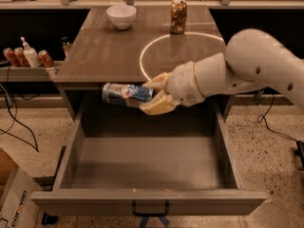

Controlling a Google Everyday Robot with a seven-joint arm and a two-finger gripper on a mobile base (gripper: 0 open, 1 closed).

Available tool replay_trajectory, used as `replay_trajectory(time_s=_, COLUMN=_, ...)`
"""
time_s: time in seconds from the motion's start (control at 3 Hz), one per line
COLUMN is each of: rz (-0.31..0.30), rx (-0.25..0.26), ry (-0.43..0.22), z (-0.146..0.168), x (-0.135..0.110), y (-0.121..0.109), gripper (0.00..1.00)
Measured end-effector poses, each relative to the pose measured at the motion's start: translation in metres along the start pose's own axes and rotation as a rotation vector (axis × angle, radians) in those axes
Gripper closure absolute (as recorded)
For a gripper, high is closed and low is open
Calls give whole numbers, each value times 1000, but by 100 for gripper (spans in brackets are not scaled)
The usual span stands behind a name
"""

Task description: Place redbull can into top drawer

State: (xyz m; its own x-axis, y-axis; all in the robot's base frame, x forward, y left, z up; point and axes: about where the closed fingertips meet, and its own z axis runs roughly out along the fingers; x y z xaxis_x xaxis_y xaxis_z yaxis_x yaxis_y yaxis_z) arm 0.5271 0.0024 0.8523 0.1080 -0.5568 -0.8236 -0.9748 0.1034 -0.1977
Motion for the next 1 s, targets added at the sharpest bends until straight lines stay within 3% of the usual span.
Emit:
replay_trajectory(time_s=0.67, rz=143, rx=-109, ry=11, z=22, x=42, y=50, gripper=100)
replay_trajectory(time_s=1.0, rz=248, rx=-114, ry=19, z=38, x=69, y=68, gripper=100)
